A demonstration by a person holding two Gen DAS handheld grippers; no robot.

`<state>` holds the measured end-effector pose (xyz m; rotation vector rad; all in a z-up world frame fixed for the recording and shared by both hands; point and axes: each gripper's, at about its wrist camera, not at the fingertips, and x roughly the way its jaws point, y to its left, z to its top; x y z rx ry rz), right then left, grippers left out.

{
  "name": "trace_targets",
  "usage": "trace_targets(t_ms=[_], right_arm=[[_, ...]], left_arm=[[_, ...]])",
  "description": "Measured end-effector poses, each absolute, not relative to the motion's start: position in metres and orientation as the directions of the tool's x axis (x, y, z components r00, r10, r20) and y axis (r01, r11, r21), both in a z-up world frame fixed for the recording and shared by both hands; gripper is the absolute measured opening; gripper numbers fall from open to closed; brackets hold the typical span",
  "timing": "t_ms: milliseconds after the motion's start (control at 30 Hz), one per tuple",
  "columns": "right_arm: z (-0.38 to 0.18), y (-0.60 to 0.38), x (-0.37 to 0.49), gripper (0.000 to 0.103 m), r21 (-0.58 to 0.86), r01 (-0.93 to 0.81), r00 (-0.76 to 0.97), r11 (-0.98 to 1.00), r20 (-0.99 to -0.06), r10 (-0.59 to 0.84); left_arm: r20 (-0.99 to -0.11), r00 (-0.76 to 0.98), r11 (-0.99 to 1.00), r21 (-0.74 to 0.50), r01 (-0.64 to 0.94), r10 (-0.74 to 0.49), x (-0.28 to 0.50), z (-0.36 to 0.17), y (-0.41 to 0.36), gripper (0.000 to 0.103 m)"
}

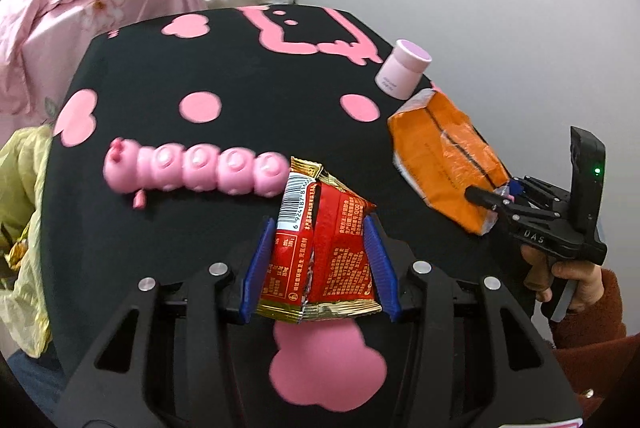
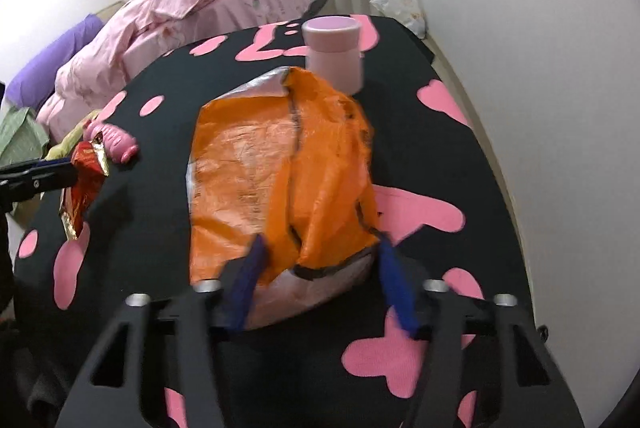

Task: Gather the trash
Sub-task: 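Lift both held items and carry them over the yellow-bagged bin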

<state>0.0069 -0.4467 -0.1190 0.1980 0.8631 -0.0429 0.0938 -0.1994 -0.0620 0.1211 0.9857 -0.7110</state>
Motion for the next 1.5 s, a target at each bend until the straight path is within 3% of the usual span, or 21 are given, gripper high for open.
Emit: trace_targets(t_ms=[167,433,667,1067,1500], right_arm=[[-0.102,-0.44,0.004,0.033,0.167,0.081,0.687,0.983,-0.724,0.066],[-0.032,-0.408,0.003,0.033,0.11,-0.016,0.791,0.994,-0.607,0.08],[0.008,-0.356,0.02,0.033,0.053,-0.141,0.816,0.989,-0.559,0.147],[0.04,-0.255,0.06,0.033,0.002,-0.343,0.769,0.939,-0.573,0.283],[0.029,-0.161,0.131,0.033,-0.014,-0.454,0.674,0.891,-0.66,0.333]], left_arm=[[-0.775,0.403,0.798,-0.207,0.566,-0.487,0.091,-0.052,-0.176,0.044],[-0.708,0.521,0.836,-0.184,0.517,-0.477,0.083,-0.019,-0.134,0.044],[-0.628,0.631,0.876,-0.191,0.443,-0.456,0.079,0.012,-0.079,0.044],[-0.526,0.782,0.939,-0.263,0.223,-0.333,0.087,0.029,0.045,0.044],[-0.514,0.813,0.912,-0.408,0.05,-0.274,0.115,-0.01,0.134,0.044]])
